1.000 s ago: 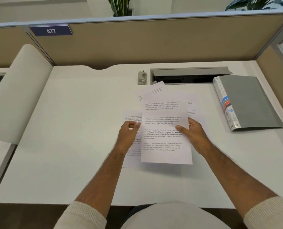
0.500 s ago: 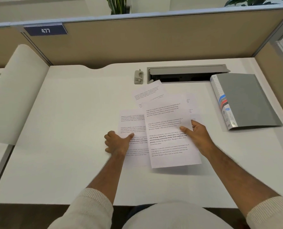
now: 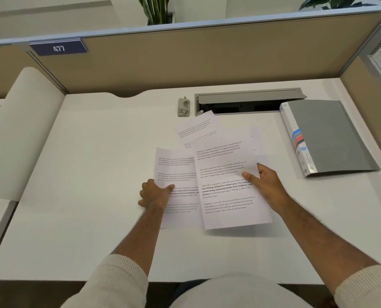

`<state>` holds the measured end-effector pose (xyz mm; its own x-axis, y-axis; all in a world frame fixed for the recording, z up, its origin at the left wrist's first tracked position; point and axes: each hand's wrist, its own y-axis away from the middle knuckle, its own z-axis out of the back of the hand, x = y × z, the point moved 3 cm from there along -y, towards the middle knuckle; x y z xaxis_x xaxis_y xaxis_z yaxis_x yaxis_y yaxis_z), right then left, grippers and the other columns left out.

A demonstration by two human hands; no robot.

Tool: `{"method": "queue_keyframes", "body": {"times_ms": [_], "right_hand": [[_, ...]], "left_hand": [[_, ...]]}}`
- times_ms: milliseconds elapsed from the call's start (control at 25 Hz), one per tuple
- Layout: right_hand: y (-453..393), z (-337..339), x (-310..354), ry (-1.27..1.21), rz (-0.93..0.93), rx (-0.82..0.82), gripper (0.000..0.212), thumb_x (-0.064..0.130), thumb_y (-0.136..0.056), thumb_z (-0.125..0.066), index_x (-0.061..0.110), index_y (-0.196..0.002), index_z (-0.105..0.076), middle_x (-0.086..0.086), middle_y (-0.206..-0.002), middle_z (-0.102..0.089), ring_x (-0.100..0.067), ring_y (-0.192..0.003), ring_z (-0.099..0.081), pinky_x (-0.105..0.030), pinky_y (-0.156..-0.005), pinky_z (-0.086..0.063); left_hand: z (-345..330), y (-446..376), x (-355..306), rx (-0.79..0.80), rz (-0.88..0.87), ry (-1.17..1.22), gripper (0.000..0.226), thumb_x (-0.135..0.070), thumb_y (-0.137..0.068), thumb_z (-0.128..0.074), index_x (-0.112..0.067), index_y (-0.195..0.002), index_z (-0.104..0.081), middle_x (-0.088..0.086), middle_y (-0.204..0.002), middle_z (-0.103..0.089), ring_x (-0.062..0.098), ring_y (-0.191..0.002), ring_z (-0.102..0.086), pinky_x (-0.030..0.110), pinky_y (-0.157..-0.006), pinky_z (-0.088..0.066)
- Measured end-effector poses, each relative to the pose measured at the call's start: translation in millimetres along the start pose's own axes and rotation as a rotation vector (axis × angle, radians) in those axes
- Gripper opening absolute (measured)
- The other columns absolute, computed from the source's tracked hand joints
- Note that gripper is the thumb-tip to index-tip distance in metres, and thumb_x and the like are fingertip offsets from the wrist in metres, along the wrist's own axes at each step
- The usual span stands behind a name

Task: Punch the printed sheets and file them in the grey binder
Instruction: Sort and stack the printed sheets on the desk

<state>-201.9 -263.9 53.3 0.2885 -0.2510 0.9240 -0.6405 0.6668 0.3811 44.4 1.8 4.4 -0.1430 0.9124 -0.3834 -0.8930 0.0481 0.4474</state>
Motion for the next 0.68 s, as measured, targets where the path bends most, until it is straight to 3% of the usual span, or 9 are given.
{"method": "queue_keyframes", "body": {"times_ms": [120,200,440,680], "right_hand": [[0,1,1,0.008,0.001,-0.013,0.035,0.019,-0.092,-0.077,0.015,-0.125,-0.07,0.002,-0.115,-0.078,-0.02,-0.103,-0.076,-0.04,-0.093,-0.06],[0,1,1,0.01,0.001,-0.021,0.034,0.02,-0.091,-0.077,0.016,-0.124,-0.07,0.003,-0.114,-0.079,-0.019,-0.101,-0.077,-0.039,-0.09,-0.061],[4,-1,9,0.003,0.018,-0.06,0.026,0.021,-0.093,-0.076,0.022,-0.118,-0.071,0.011,-0.107,-0.079,-0.011,-0.094,-0.077,-0.019,-0.073,-0.06],[9,0,16,0.07,0.087,-0.137,0.022,0.02,-0.095,-0.073,0.024,-0.117,-0.068,0.014,-0.108,-0.075,0.004,-0.089,-0.073,-0.012,-0.074,-0.057]], "left_hand": [[7,-5,6,0.081,-0.055,0.219,0.039,-0.036,-0.082,-0.088,-0.012,-0.108,-0.069,0.007,-0.114,-0.076,0.031,-0.1,-0.072,0.051,-0.096,-0.058],[18,-3,5,0.133,-0.088,0.327,0.034,-0.028,-0.084,-0.088,-0.009,-0.108,-0.074,0.009,-0.109,-0.08,0.028,-0.092,-0.076,0.046,-0.087,-0.064],[62,18,-13,0.163,-0.207,0.541,0.031,-0.022,-0.084,-0.088,-0.016,-0.113,-0.078,0.0,-0.105,-0.083,0.021,-0.089,-0.081,0.049,-0.087,-0.066],[112,50,-32,0.16,-0.302,0.729,0.027,-0.02,-0.084,-0.089,-0.02,-0.11,-0.08,-0.005,-0.102,-0.084,0.018,-0.09,-0.082,0.04,-0.084,-0.065]]}}
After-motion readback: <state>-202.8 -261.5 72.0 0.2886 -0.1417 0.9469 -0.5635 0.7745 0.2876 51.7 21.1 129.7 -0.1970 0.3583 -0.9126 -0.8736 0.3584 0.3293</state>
